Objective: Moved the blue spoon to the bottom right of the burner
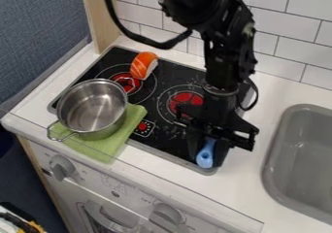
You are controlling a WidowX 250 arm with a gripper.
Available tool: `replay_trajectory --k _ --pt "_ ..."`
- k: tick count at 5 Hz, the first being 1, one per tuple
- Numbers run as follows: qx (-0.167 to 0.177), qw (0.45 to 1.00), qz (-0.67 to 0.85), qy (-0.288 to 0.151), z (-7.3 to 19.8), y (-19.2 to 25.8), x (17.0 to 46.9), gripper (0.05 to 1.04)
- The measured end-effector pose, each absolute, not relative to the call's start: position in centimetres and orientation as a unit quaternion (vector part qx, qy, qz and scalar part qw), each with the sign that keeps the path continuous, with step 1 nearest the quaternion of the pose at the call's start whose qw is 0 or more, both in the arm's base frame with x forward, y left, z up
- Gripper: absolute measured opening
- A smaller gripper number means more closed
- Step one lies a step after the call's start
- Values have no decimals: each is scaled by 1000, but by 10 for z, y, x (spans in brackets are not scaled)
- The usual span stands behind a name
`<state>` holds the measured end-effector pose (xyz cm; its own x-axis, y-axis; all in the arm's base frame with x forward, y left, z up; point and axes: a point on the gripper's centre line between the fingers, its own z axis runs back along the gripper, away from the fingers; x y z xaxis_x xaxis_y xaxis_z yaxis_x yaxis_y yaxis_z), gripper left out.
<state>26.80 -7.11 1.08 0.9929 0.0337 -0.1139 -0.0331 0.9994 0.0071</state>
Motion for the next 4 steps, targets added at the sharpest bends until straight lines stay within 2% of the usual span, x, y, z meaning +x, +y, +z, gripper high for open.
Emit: replay_trajectory --k 1,2,3,4 --pt "16 999 14 50 10 -69 270 476" --pt "23 998 9 50 8 -66 268 788" --pt "21 998 0 52 11 -68 265 1000" --pt "6 1000 -10 28 34 -71 268 1003"
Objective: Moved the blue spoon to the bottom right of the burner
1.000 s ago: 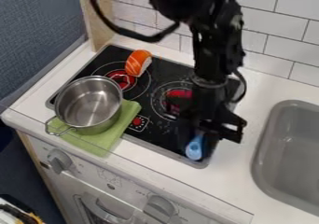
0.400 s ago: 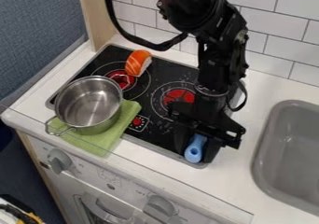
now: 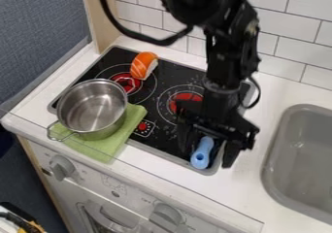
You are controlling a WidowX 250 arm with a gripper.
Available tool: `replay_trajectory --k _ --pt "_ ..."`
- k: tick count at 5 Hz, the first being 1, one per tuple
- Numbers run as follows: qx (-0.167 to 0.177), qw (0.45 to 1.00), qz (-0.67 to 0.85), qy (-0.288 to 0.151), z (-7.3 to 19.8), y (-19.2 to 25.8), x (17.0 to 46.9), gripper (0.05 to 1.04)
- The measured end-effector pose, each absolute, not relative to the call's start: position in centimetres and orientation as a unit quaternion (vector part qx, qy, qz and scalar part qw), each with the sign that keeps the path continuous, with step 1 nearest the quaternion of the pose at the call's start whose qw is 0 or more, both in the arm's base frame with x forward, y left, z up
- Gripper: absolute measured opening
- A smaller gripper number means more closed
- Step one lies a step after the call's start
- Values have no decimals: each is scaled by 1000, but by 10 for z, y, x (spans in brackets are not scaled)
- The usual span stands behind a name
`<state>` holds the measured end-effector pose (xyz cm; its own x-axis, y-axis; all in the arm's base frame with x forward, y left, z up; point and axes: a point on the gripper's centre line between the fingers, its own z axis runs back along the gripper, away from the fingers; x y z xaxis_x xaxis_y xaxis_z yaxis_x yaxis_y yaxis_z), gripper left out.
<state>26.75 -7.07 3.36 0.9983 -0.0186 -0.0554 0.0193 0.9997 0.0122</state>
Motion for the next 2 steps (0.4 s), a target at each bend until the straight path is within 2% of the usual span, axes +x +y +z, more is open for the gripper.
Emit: replay_trajectory --k 1,2 --pt "0 1000 -16 -2 62 -70 268 1000" --pt "-2 1000 -24 -1 63 -66 265 1000"
